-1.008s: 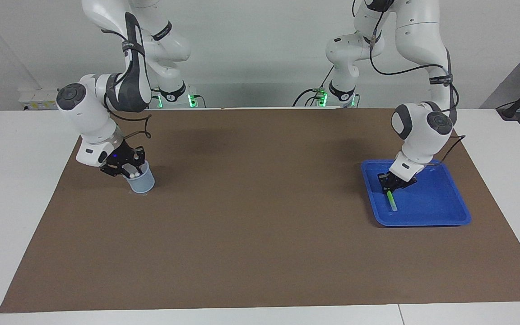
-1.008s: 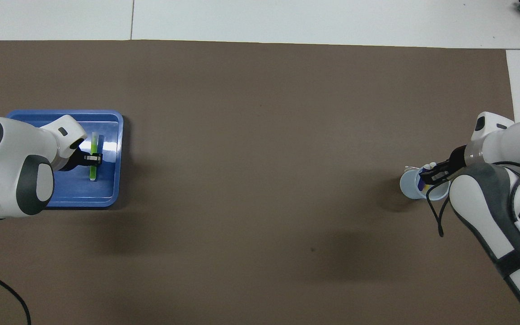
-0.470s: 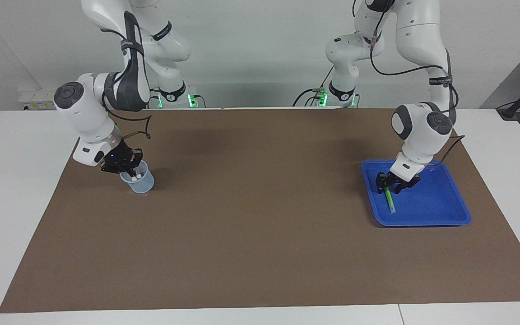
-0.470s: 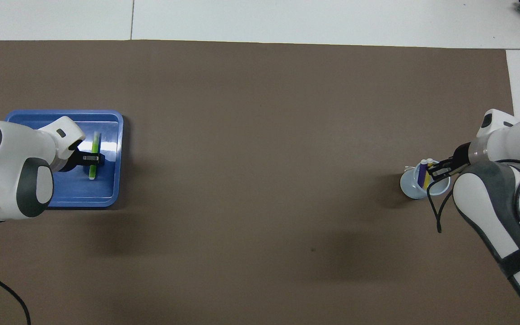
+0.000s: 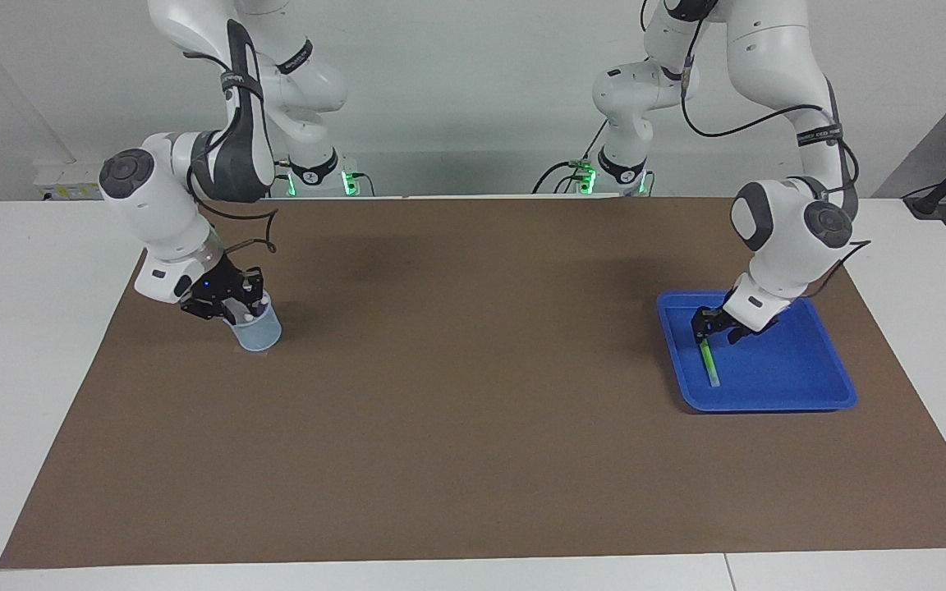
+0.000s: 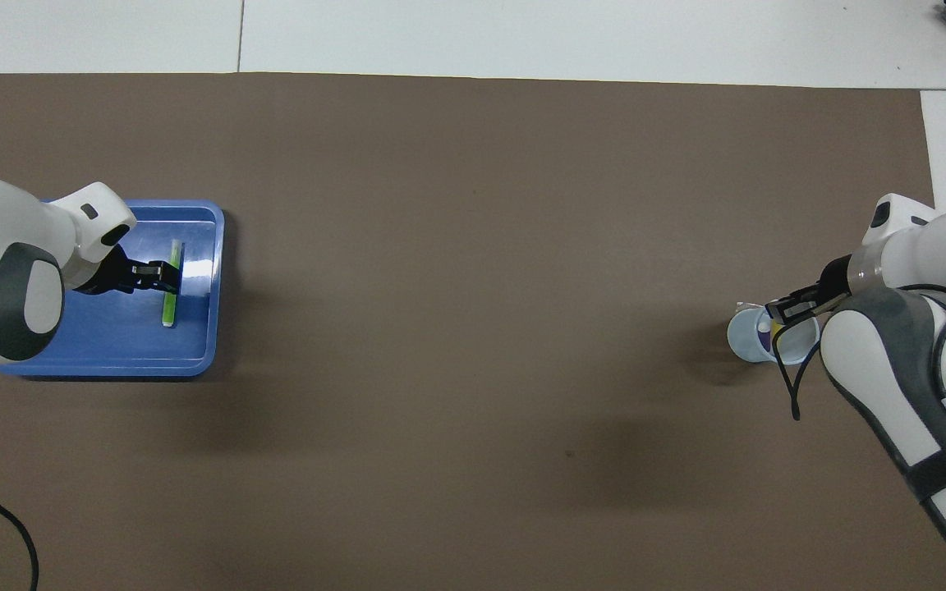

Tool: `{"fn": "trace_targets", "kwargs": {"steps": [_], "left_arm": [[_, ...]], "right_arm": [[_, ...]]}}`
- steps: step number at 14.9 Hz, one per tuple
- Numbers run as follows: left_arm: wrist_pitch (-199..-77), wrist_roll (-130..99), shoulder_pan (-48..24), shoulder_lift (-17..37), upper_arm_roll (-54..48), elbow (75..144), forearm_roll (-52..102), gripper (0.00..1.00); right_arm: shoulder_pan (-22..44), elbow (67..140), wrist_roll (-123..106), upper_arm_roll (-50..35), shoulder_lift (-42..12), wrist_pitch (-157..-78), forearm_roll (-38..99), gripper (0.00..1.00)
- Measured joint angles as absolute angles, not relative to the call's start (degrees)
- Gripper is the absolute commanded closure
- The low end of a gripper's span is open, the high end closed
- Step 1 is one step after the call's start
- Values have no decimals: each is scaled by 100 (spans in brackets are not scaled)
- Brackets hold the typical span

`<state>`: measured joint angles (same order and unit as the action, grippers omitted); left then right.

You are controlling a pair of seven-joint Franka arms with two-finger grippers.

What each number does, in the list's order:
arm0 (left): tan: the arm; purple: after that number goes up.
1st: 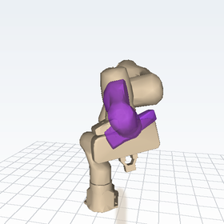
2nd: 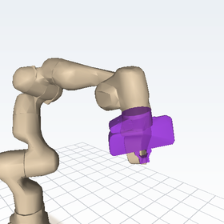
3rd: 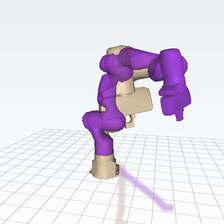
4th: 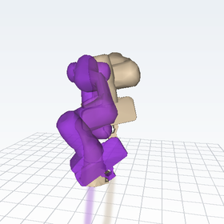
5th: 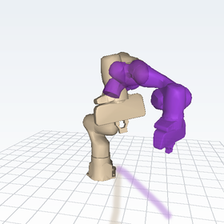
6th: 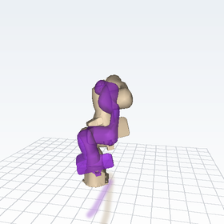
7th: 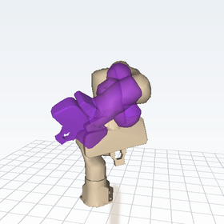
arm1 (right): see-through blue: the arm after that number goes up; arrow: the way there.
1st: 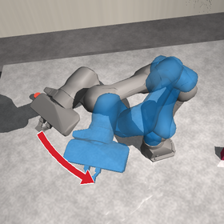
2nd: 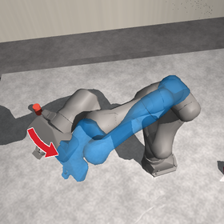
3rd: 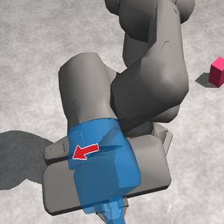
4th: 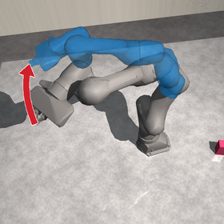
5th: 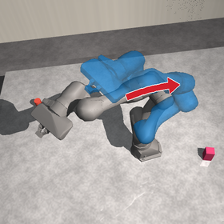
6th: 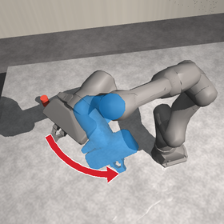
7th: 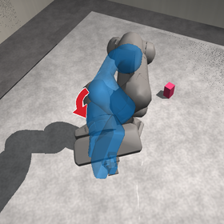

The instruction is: Right arm passes pens to left for tray arrangement

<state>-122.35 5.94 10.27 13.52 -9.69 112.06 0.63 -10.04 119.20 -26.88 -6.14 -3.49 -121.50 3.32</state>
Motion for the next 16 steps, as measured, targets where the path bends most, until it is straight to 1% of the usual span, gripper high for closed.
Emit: {"fn": "trace_targets", "kwargs": {"steps": [3, 7, 8, 10, 11, 12, 13, 14, 15, 16], "left_arm": [[-11446, 391, 1025, 1327, -990, 10667, 195, 30], [-10521, -489, 996, 1232, -1098, 9991, 634, 28], [-10364, -774, 979, 1145, -1116, 9908, 830, 25], [-10128, -1453, 901, 926, -1127, 9851, 1174, 19], [-10063, -1802, 846, 811, -1131, 9849, 1332, 6], [-10023, -2115, 801, 708, -1142, 9849, 1493, 0], [-10002, -2385, 766, 612, -1156, 9851, 1675, 0], [-9987, -2598, 757, 536, -1175, 9851, 1864, 0], [-9967, -2785, 755, 466, -1179, 9851, 2056, 0], [-9932, -2949, 756, 409, -1178, 9852, 2207, 0]], "right_arm": [[-994, 11848, -2532, -622, -384, -12159, 332, 55], [-994, 11844, -2524, -622, -429, -12165, 332, 55], [-994, 11849, -2523, -622, -439, -12165, 332, 56], [-995, 11885, -2522, -622, -448, -12214, 332, 75], [-998, 11904, -2522, -621, -451, -12248, 332, 75], [-1000, 11916, -2522, -619, -454, -12259, 332, 76], [-1001, 11922, -2522, -618, -455, -12259, 332, 84], [-1001, 11925, -2521, -618, -454, -12260, 332, 97], [-1001, 11927, -2521, -618, -454, -12260, 332, 100], [-1001, 11927, -2521, -618, -454, -12260, 332, 100]]}}
